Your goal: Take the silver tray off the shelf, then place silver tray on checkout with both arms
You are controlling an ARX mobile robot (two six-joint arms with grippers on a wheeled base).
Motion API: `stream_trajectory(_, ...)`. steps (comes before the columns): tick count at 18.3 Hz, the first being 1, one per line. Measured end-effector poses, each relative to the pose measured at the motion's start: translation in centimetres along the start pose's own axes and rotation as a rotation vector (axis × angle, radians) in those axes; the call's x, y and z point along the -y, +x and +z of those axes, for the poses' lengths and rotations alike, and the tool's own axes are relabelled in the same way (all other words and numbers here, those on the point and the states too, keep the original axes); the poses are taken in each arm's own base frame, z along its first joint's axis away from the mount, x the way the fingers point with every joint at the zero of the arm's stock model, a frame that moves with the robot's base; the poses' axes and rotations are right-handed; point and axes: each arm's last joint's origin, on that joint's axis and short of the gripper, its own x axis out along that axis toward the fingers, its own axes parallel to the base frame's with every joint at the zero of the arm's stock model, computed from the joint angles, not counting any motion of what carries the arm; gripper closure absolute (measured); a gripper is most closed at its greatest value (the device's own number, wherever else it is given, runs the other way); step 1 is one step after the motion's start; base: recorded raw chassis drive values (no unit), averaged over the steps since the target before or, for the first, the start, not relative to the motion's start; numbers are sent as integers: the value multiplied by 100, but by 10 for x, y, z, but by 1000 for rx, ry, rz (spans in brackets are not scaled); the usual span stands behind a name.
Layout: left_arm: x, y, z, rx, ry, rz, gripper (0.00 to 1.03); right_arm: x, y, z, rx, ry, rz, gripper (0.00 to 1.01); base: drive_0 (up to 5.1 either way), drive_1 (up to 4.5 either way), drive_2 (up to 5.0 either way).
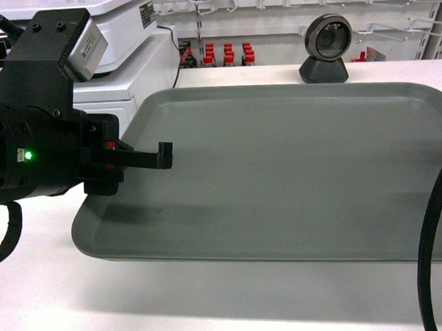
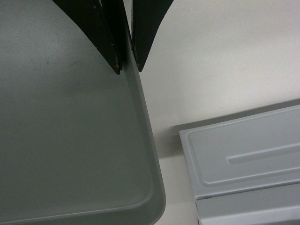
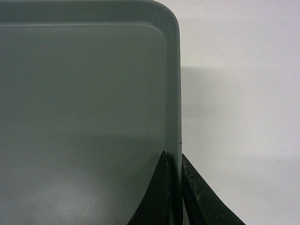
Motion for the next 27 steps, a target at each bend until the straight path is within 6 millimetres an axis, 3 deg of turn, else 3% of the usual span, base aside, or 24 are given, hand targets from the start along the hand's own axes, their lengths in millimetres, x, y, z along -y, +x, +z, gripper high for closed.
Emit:
stream_trajectory(20, 0, 0, 0, -1, 1, 0, 99, 0, 0, 0, 0, -2, 0, 98, 0, 0, 0)
stream_trajectory(21, 2, 2, 0, 54, 15, 40, 99, 0, 0, 0, 1, 0, 2, 98, 0, 0, 0)
stream_trajectory(23, 18, 4, -1, 212, 67, 276, 99, 0, 4, 0, 205, 35, 20, 98, 0, 0, 0)
stream_trajectory(25, 27, -2, 16, 315, 68, 426, 99, 4, 6, 1, 324, 72, 48, 98, 0, 0, 0)
stream_trajectory(27, 29, -2, 22, 319, 71, 421, 99, 10, 9, 7, 328, 80, 58, 98, 0, 0, 0)
